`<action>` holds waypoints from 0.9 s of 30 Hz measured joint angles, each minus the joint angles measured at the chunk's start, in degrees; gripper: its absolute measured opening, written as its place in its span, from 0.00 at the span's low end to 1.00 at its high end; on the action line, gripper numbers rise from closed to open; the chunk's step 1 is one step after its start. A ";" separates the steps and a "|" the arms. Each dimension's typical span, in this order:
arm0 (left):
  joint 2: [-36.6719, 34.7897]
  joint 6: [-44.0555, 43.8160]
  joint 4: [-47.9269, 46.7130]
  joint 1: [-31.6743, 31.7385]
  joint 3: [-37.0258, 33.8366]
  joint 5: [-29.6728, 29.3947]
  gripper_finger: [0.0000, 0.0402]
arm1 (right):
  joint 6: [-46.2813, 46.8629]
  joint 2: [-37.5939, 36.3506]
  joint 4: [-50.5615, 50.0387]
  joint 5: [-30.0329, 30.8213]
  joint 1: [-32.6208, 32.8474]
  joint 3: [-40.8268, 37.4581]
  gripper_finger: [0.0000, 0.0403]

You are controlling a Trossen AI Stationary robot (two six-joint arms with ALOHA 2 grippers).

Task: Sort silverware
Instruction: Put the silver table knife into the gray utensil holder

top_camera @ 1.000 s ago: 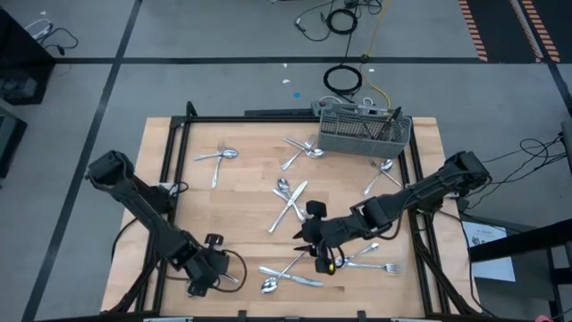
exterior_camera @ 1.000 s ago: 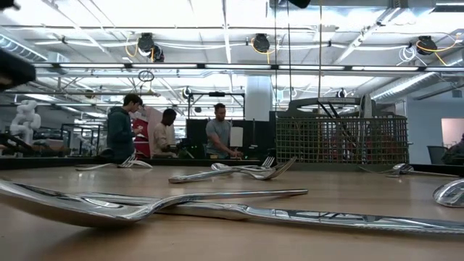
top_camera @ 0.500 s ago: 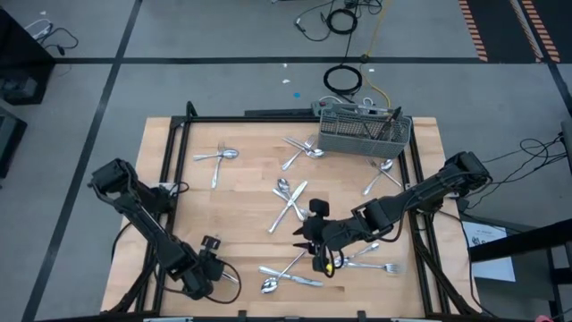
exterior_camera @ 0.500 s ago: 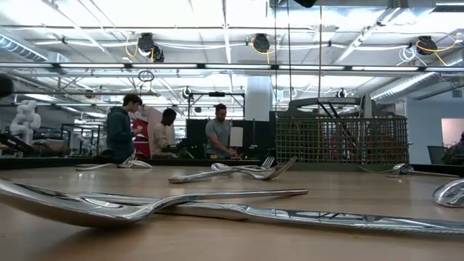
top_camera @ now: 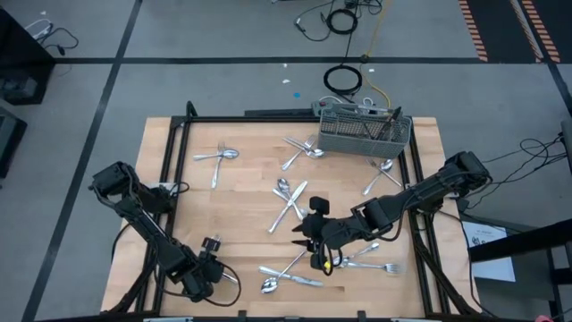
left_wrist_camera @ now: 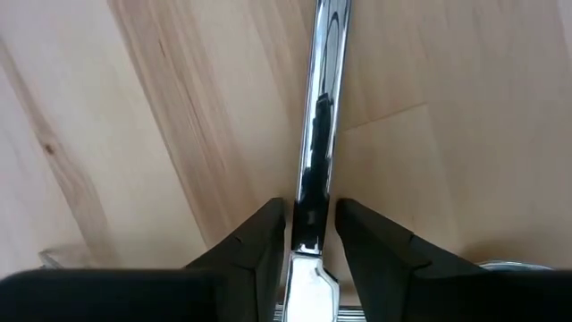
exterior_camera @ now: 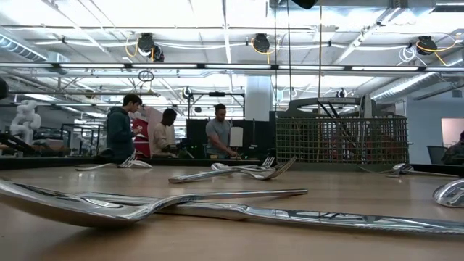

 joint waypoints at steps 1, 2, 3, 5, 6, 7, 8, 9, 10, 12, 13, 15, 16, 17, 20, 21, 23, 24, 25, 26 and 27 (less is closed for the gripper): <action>0.01 0.00 0.01 0.00 0.00 0.01 0.28 | 0.01 0.00 0.01 0.30 0.00 0.00 0.33; 0.00 0.00 0.05 0.00 -0.01 0.02 0.26 | 0.01 0.00 0.07 0.32 0.00 0.00 0.33; -0.01 -0.02 0.13 0.00 -0.03 0.05 0.24 | 0.01 0.00 0.11 0.34 0.00 0.00 0.33; -0.01 -0.09 0.30 -0.02 -0.04 0.16 0.18 | 0.01 0.00 0.09 0.34 0.00 0.00 0.33; 0.00 -0.16 0.32 -0.02 -0.04 0.22 0.15 | 0.01 0.00 0.09 0.33 0.00 0.00 0.33; 0.00 -0.13 0.37 -0.02 -0.04 0.30 0.13 | 0.01 0.00 0.10 0.34 0.00 0.00 0.33; -0.01 -0.13 0.44 0.00 -0.04 0.39 0.11 | 0.01 0.00 0.11 0.34 0.00 0.00 0.33; -0.19 -0.14 0.53 0.00 -0.08 0.39 0.11 | 0.01 0.00 0.11 0.34 0.00 0.00 0.33; -0.42 -0.15 0.73 0.00 -0.10 0.43 0.11 | 0.01 0.00 0.09 0.34 0.00 0.00 0.33; -1.43 -0.12 0.55 0.03 0.22 0.39 0.11 | 0.01 0.00 0.11 0.34 0.00 0.00 0.33; -1.99 -0.09 0.29 0.09 0.39 0.35 0.11 | 0.01 0.00 0.11 0.34 0.00 0.00 0.33; -3.54 -0.09 -0.54 0.55 1.46 -1.17 0.11 | 0.01 -0.01 0.11 0.34 0.00 0.00 0.33; -4.81 -0.11 -0.64 0.82 2.21 -1.86 0.11 | 0.01 -0.14 0.06 0.33 0.00 0.00 0.33; -6.14 -0.11 -1.19 1.10 3.03 -2.82 0.12 | 0.05 -0.28 -0.04 0.33 0.00 -0.02 0.33; -9.31 -0.05 -4.55 2.48 4.89 -5.88 0.12 | 0.19 -1.17 0.10 0.38 -0.02 -0.02 0.33; -10.61 -0.03 -5.10 3.04 5.72 -6.96 0.13 | 0.18 -1.59 0.26 0.34 -0.06 -0.02 0.33; -13.80 -0.03 -4.20 4.66 7.09 -9.38 0.13 | 0.14 -2.61 0.74 0.35 -0.14 -0.02 0.33; -15.38 -0.12 -3.96 5.48 7.52 -10.54 0.13 | 0.03 -3.18 0.88 0.37 -0.15 0.00 0.33; -16.79 -0.15 -3.91 6.43 7.75 -11.45 0.13 | -0.12 -3.93 1.17 0.34 -0.15 0.00 0.33; -18.35 -0.11 -3.38 7.42 7.89 -12.19 0.13 | -0.63 -4.67 1.78 0.32 -0.13 -0.02 0.33; -20.08 -0.08 -2.08 8.39 8.02 -13.16 0.13 | -0.98 -5.56 2.77 0.21 -0.13 -0.02 0.33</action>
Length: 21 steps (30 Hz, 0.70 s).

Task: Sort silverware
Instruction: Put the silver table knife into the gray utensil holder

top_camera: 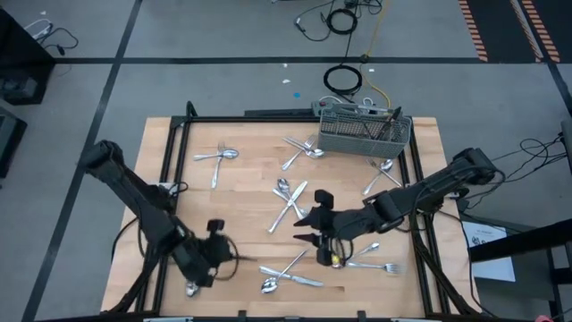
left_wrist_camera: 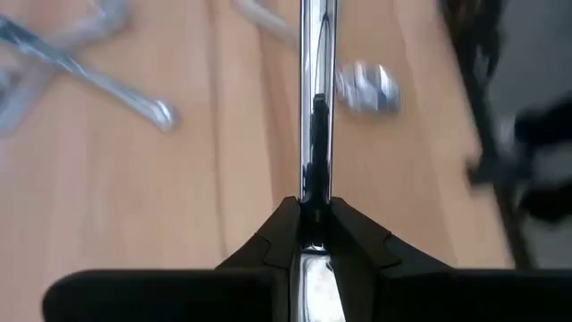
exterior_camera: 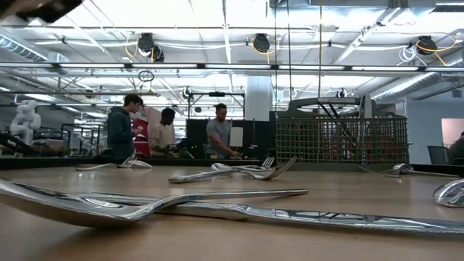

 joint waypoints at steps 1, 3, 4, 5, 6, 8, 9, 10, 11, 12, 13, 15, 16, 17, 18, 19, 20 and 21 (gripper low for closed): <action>-1.86 0.03 2.06 1.01 0.12 -1.14 0.13 | -0.26 -0.91 0.94 -0.10 0.00 0.00 0.33; -5.58 1.59 6.13 2.77 0.31 -4.34 0.13 | -0.80 -2.74 3.17 -0.15 -0.02 0.00 0.33; -7.14 3.39 8.39 3.43 0.31 -6.12 0.13 | -1.53 -3.54 4.54 -0.17 0.00 0.01 0.33; -8.58 5.52 10.92 4.06 0.31 -8.03 0.13 | -2.45 -4.29 6.16 -0.17 0.00 0.02 0.33; -9.89 7.48 13.88 4.66 0.31 -9.80 0.13 | -3.54 -5.02 7.79 -0.15 0.02 0.02 0.33; -12.68 9.84 20.15 6.21 0.31 -12.76 0.14 | -6.56 -6.03 11.27 -0.13 0.02 0.02 0.33; -13.84 10.19 23.40 7.19 0.31 -13.54 0.14 | -8.70 -6.43 12.93 -0.15 0.02 0.02 0.33; -14.79 10.11 26.32 8.27 0.31 -13.65 0.14 | -11.23 -6.66 14.56 -0.17 0.05 0.02 0.33; -15.52 8.42 28.61 9.41 0.35 -13.71 0.14 | -14.16 -6.91 16.15 -0.33 0.23 0.02 0.33; -16.15 5.00 29.91 10.57 0.37 -13.73 0.14 | -17.81 -6.99 17.59 -0.28 0.52 0.02 0.33; -16.65 0.48 30.24 11.83 0.37 -13.60 0.14 | -21.97 -7.01 18.80 -0.24 0.73 0.06 0.33; -17.28 -8.18 30.13 14.45 0.37 -11.22 0.14 | -31.77 -6.94 19.58 -0.17 1.62 0.75 0.33; -17.33 -12.20 29.42 15.58 0.37 -9.00 0.14 | -36.16 -6.70 19.86 0.67 2.06 1.17 0.33; -17.26 -15.77 28.41 16.61 0.37 -6.55 0.14 | -40.09 -6.30 20.14 2.45 2.47 1.88 0.33; -16.87 -18.35 27.52 17.59 0.37 -4.17 0.14 | -43.97 -5.88 20.24 4.62 2.91 2.68 0.33; -16.24 -20.31 26.96 18.28 0.37 -2.25 0.14 | -47.60 -5.38 19.96 6.75 3.40 3.55 0.33; -15.52 -22.03 26.66 18.83 0.37 -0.50 0.14 | -51.11 -4.67 19.53 8.67 3.73 4.57 0.33; -14.77 -23.62 26.53 19.36 0.36 0.93 0.14 | -54.64 -3.84 19.02 10.31 4.00 5.68 0.33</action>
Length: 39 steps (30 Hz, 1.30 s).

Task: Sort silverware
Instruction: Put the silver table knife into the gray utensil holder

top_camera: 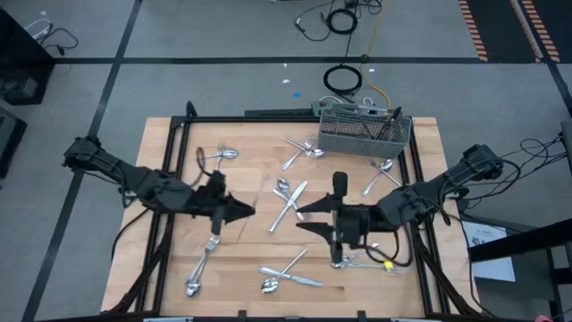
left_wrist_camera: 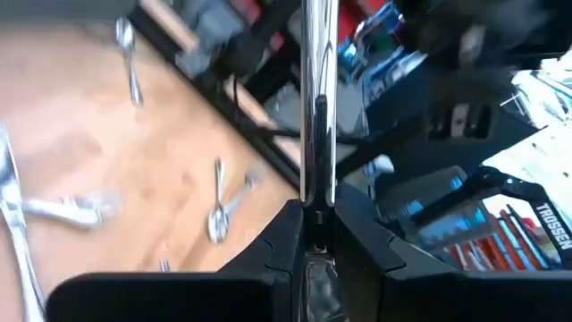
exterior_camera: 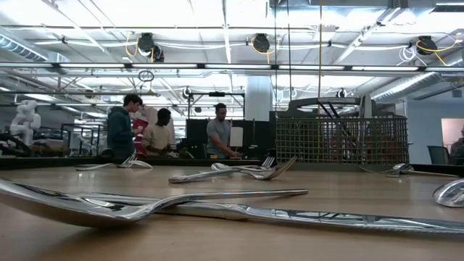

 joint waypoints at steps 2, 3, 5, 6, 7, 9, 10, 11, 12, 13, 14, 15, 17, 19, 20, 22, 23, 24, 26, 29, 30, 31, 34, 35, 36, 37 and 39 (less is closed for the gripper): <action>1.68 -3.50 0.02 0.93 -0.01 2.32 0.14 | -5.58 1.81 -2.93 1.94 0.20 2.23 0.33; 2.56 -5.26 0.21 1.45 -0.01 3.32 0.14 | -7.01 2.80 -5.35 2.30 0.20 3.46 0.33; 4.35 -7.54 0.03 2.39 -0.01 5.87 0.14 | -7.10 4.89 -11.43 2.95 0.06 6.21 0.33; 5.16 -7.94 0.04 2.83 -0.02 6.96 0.14 | -6.40 5.87 -14.58 3.04 -0.15 7.59 0.33; 5.83 -7.99 0.15 3.20 -0.03 7.76 0.14 | -5.56 6.91 -17.45 3.06 -0.36 9.01 0.33; 6.96 -8.72 0.62 3.93 -0.02 9.26 0.14 | -3.77 8.99 -22.73 3.23 -0.62 12.11 0.33; 7.52 -9.66 0.80 4.31 -0.01 9.98 0.14 | -3.18 10.24 -25.31 3.31 -0.76 13.79 0.33; 8.02 -10.53 0.89 4.84 -0.02 10.84 0.14 | -2.62 11.46 -28.00 3.34 -0.78 15.48 0.33; 8.55 -10.78 0.96 5.33 -0.02 11.85 0.14 | -2.15 12.78 -30.63 3.35 -0.78 17.26 0.33; 9.01 -10.83 1.03 5.79 -0.03 12.92 0.14 | -1.80 14.14 -33.31 3.38 -0.76 19.03 0.33; 9.36 -10.76 1.02 6.27 -0.03 13.96 0.14 | -1.40 15.48 -35.99 3.37 -0.76 20.78 0.33; 9.67 -10.61 1.02 6.69 -0.02 14.89 0.14 | -0.91 16.79 -38.39 3.36 -0.82 22.44 0.33; 10.33 -10.52 1.09 7.24 -0.02 15.99 0.14 | -0.01 19.29 -42.75 3.32 -0.98 25.46 0.33; 10.95 -9.88 1.07 7.69 -0.03 16.93 0.14 | 1.28 21.71 -46.28 3.38 -1.45 28.07 0.33; 11.15 -9.31 1.05 7.86 -0.03 17.37 0.14 | 1.85 22.80 -47.65 3.38 -1.66 29.34 0.33; 11.64 -9.20 1.09 8.23 -0.03 18.01 0.14 | 2.22 24.70 -49.80 3.40 -2.17 31.13 0.33; 11.82 -9.04 1.08 8.29 -0.02 18.45 0.14 | 2.23 25.48 -50.54 3.32 -2.42 31.99 0.33; 12.01 -8.73 1.05 8.30 -0.03 18.71 0.14 | 2.27 26.23 -51.10 3.24 -2.71 32.72 0.33; 12.29 -7.73 1.20 8.30 -0.03 19.05 0.14 | 2.43 27.13 -52.44 3.16 -3.17 33.49 0.33; 12.35 -7.42 1.12 8.26 -0.03 19.74 0.14 | 2.76 27.96 -53.80 3.16 -3.93 33.55 0.33; 12.35 -7.39 1.12 8.25 -0.03 19.85 0.14 | 3.24 28.05 -54.35 3.10 -4.19 33.55 0.33; 12.35 -7.30 1.12 8.25 -0.03 19.91 0.14 | 3.71 28.07 -55.00 2.98 -4.37 33.55 0.33; 12.35 -5.95 1.11 8.28 -0.02 19.97 0.14 | 4.24 27.98 -55.56 2.90 -5.03 33.57 0.33; 12.35 -5.93 1.12 8.28 -0.03 19.99 0.14 | 4.24 27.98 -55.73 2.90 -5.26 33.57 0.33; 12.35 -5.83 1.12 8.28 -0.03 19.99 0.14 | 4.24 27.98 -55.79 2.83 -5.40 33.57 0.33; 12.35 -5.51 1.14 8.28 -0.03 19.99 0.14 | 4.24 27.98 -55.81 2.82 -5.61 33.57 0.33; 12.35 -4.67 1.12 8.28 -0.01 19.99 0.14 | 4.16 27.98 -56.05 1.60 -5.94 33.57 0.33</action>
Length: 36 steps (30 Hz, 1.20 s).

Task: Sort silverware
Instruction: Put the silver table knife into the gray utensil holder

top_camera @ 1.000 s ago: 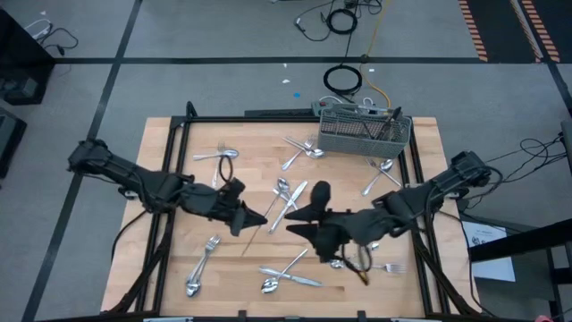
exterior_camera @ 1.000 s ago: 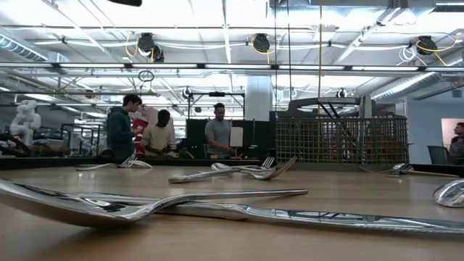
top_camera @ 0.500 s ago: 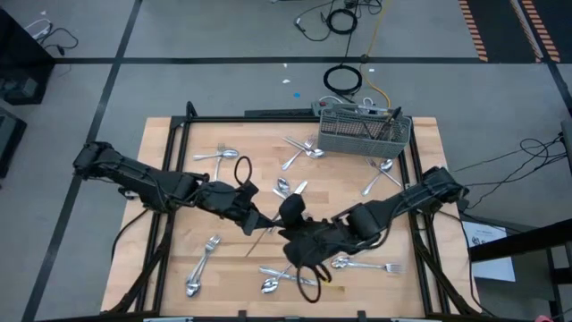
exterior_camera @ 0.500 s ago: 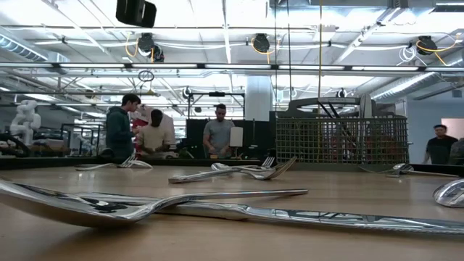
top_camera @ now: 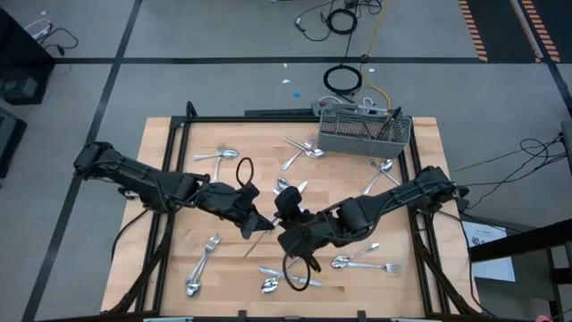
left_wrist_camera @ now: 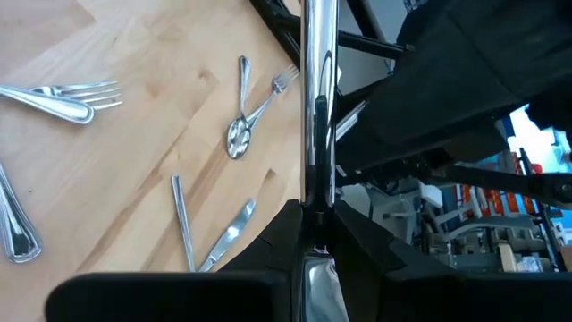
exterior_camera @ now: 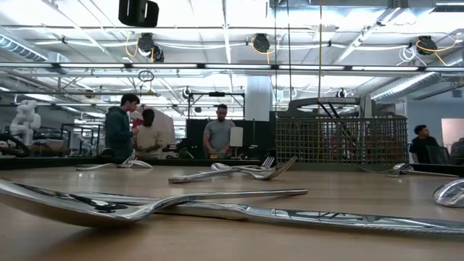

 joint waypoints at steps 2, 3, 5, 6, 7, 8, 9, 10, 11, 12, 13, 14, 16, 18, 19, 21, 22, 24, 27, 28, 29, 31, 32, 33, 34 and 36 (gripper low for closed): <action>0.00 0.23 0.02 -0.01 -0.02 0.02 0.14 | 0.02 -0.02 -0.36 -2.21 -0.35 0.00 0.33; -0.02 0.22 0.02 -0.02 -0.02 0.04 0.14 | 0.38 -0.01 -0.58 -2.69 -0.50 0.00 0.33; -0.02 0.41 0.02 0.00 -0.02 0.04 0.14 | 0.83 0.09 -0.91 -2.94 -0.75 0.00 0.33; -0.02 0.96 0.02 0.00 -0.02 0.05 0.14 | 0.82 0.09 -1.06 -2.98 -0.82 0.00 0.33; -0.02 1.31 0.02 0.00 -0.01 0.07 0.14 | 0.79 0.09 -1.24 -2.96 -0.83 0.00 0.33; -0.02 1.31 0.02 0.00 -0.02 0.07 0.14 | 0.79 0.10 -1.34 -2.97 -0.92 0.00 0.33; -0.02 1.36 0.02 0.00 -0.02 0.07 0.14 | 0.79 0.11 -1.34 -3.02 -0.97 0.00 0.33; -0.02 1.40 0.02 0.00 -0.02 0.07 0.14 | 0.79 0.11 -1.34 -3.07 -1.05 0.00 0.33; -0.02 1.40 0.02 0.00 -0.02 0.07 0.14 | 0.79 0.11 -1.32 -3.05 -1.11 0.00 0.33; -0.02 1.40 0.02 -0.01 -0.02 0.07 0.14 | 0.79 0.11 -1.32 -3.07 -1.17 0.00 0.32; -0.02 1.49 0.02 -0.01 -0.02 0.07 0.14 | 0.80 0.11 -1.32 -3.05 -1.20 0.00 0.31; -0.02 1.68 0.02 0.00 -0.02 0.07 0.14 | 0.84 0.12 -1.32 -3.07 -1.25 0.00 0.30; -0.02 1.73 0.02 0.00 -0.02 0.07 0.14 | 0.89 0.13 -1.38 -3.20 -1.29 0.00 0.26; -0.02 1.81 -0.02 0.00 -0.02 0.09 0.14 | 0.90 0.61 -1.41 -3.31 -1.29 0.00 0.22; -0.02 1.80 -0.29 -0.01 -0.02 0.18 0.14 | 0.90 0.75 -1.48 -3.25 -1.29 0.00 0.19; 0.00 1.79 -0.82 -0.02 -0.09 0.28 0.14 | 0.98 1.33 -1.91 -4.21 -1.29 0.00 0.14; 0.00 1.80 -1.13 -0.02 -0.09 0.39 0.14 | 1.28 1.61 -1.83 -4.64 -1.29 0.00 0.11; 0.00 1.91 -1.31 -0.02 -0.15 0.37 0.14 | 2.22 1.79 -1.98 -5.49 -1.28 0.00 0.06; 0.00 2.73 -1.81 -0.12 -0.15 0.02 0.16 | 4.23 2.31 -1.59 -5.65 -1.02 0.00 0.02; 0.00 3.07 -2.11 -0.13 -0.15 -0.14 0.17 | 5.19 2.39 -1.45 -5.65 -0.90 0.00 0.02; 0.00 3.30 -2.34 -0.13 -0.15 -0.42 0.18 | 6.16 2.45 -1.47 -5.64 -0.82 -0.01 0.02; -0.03 3.74 -2.38 0.03 0.00 -1.92 0.22 | 8.02 2.50 -1.19 -6.69 -0.83 -0.02 0.01; -0.11 4.81 -2.58 0.13 0.00 -2.32 0.24 | 8.84 2.59 -1.34 -6.75 -0.62 -0.05 0.01; -0.13 5.81 -2.58 0.15 0.02 -2.43 0.26 | 9.60 2.64 -1.68 -6.84 -0.42 -0.11 0.01; -0.13 6.32 -2.57 0.15 0.02 -2.39 0.28 | 10.07 2.64 -1.83 -6.98 -0.23 -0.11 0.01; -0.36 7.93 -2.42 0.57 0.02 -1.79 0.32 | 10.43 2.64 -1.80 -8.58 0.20 -0.11 0.01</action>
